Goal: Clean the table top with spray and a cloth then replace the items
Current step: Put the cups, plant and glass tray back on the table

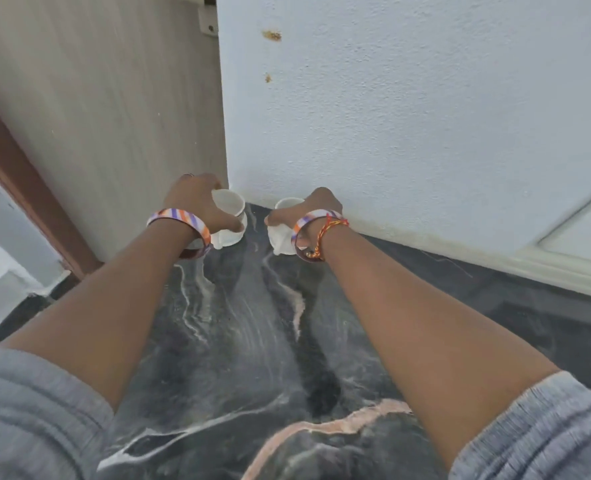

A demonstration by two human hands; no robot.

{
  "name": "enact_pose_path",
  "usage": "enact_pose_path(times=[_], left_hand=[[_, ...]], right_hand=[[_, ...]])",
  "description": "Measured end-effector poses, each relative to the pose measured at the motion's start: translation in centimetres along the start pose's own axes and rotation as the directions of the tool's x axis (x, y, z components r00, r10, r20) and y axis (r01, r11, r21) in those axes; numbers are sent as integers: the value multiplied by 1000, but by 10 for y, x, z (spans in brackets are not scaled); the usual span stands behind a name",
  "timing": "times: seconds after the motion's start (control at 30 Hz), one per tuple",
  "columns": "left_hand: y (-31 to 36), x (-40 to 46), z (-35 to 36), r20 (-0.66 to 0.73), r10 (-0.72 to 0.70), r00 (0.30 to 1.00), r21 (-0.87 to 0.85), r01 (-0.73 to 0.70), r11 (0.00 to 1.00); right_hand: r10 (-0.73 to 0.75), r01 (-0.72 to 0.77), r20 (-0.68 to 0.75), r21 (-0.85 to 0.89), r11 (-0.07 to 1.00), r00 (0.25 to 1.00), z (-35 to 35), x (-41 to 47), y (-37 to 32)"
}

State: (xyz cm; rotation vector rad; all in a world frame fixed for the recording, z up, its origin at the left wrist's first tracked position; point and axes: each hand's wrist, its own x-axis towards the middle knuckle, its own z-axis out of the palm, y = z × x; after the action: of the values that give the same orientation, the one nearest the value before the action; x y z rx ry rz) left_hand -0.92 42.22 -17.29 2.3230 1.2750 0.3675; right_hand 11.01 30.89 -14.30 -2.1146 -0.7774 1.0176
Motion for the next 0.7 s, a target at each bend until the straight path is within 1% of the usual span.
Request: enact_pose_path(times=[0.03, 0.13, 0.17, 0.23, 0.3, 0.33, 0.4, 0.47, 0.6, 0.7], left_hand=[[-1, 2, -1, 10, 4, 1000, 1, -4, 1000], [-2, 4, -4, 59, 23, 998, 51, -26, 998], [-1, 3, -6, 73, 21, 997, 72, -27, 997], [2, -1, -12, 66, 24, 998, 99, -30, 995], [10, -11, -18, 11, 51, 999, 100, -52, 994], [15, -18, -19, -24, 72, 997, 85, -70, 994], [32, -37, -19, -76, 137, 988, 52, -133, 990], [55, -60, -13, -81, 217, 973, 30, -215, 976], [102, -112, 12, 13, 338, 941, -4, -338, 941], [140, -151, 34, 90, 396, 914, -33, -395, 918]], right_hand=[[20, -20, 9, -32, 999, 1000, 3, 0, -4], [2, -12, -67, -148, 989, 998, 7, -1, -11], [13, -20, -42, -173, 985, 999, 6, -4, -13], [39, -39, 0, -98, 994, 999, 1, -9, -16], [23, -25, -75, -32, 999, 997, -4, -16, -14], [-11, 3, -148, -52, 999, 989, -8, -18, -10], [-76, 31, -309, -150, 988, 948, -16, -30, 2], [-90, 31, -356, -166, 986, 930, -29, -53, 17], [-93, 33, -411, -151, 988, 907, -54, -100, 61], [-78, 16, -426, -146, 989, 901, -71, -139, 102]])
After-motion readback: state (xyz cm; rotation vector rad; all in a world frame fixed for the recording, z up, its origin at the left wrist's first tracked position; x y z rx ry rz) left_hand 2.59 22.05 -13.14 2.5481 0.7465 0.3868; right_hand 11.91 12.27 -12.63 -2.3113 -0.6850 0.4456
